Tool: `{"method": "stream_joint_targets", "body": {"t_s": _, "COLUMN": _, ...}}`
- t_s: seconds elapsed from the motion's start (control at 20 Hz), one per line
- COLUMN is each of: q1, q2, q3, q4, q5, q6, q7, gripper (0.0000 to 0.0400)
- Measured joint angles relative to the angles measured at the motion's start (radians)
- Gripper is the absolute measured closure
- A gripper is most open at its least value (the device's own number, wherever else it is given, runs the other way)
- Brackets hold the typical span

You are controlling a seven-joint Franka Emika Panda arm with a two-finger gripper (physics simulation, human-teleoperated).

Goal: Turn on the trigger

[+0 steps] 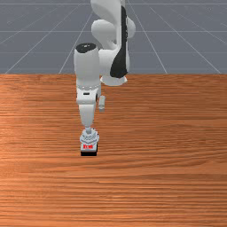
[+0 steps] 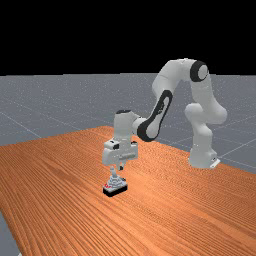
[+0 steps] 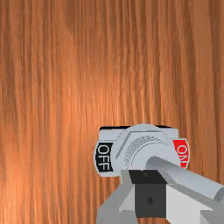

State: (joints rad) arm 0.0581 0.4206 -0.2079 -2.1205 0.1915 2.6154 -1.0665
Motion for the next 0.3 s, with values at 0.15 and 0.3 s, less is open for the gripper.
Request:
{"method": "stream_joint_targets", "body": {"t_s": 0.15, "q1": -0.001, "q2": -0.033, "q3": 0.002, "q4": -0.026, "q5": 0.007, "q6": 0.025, "q7": -0.008, "gripper": 0.0400}}
{"method": "stream_joint_targets", "body": {"t_s": 0.3, "q1": -0.003, "q2": -0.018, "q3": 0.003, "q4": 0.029, "q5": 0.007, "q6": 0.003, "q7": -0.003, "gripper": 0.0400}}
